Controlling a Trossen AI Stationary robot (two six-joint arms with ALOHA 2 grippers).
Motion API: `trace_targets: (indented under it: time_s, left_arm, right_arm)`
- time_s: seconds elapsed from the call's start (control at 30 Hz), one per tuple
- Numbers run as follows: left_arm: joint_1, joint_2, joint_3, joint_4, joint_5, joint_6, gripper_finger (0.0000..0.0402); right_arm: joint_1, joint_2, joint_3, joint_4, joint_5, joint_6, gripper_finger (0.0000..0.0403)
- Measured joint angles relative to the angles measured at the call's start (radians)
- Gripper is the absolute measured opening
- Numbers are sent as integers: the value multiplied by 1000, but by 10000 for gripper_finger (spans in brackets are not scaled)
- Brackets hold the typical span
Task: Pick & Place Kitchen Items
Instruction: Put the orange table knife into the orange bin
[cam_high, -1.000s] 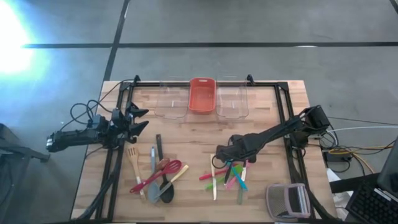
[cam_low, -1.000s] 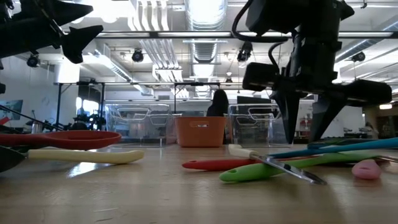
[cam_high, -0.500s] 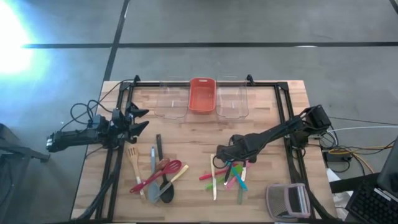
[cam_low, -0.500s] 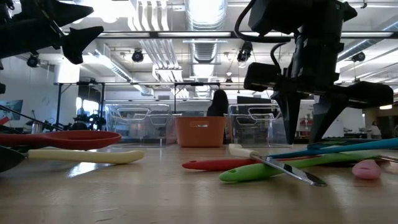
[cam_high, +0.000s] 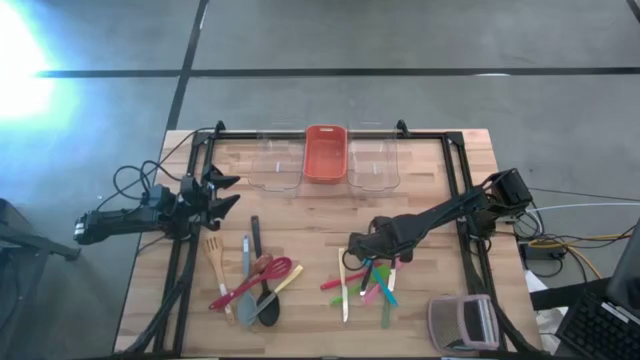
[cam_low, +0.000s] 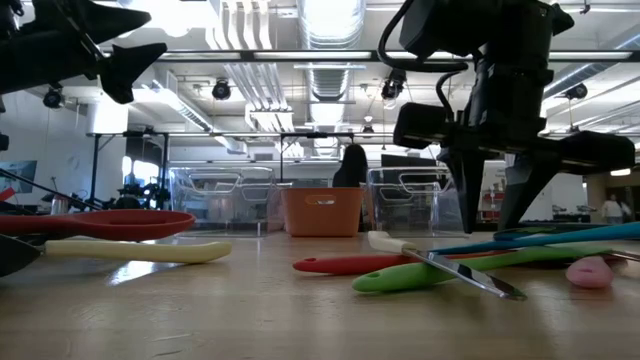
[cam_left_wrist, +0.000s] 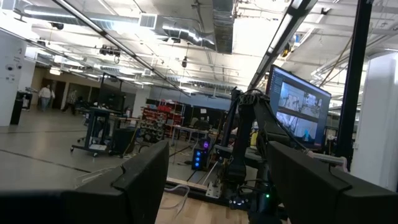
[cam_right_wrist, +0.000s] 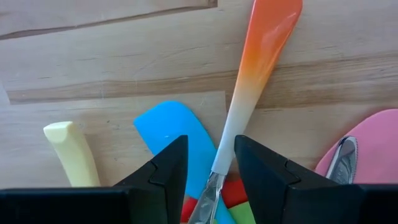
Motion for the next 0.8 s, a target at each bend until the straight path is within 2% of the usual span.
trace_targets:
  time_s: [0.5,0.8]
  left_arm:
    - [0,0,0,-6,0,-1,273]
    - [0,0,0,-7,0,0,273]
  right_arm:
    - [0,7,-23,-25,-35,19,132]
    - [-2,101,-6,-19,-88,3,132]
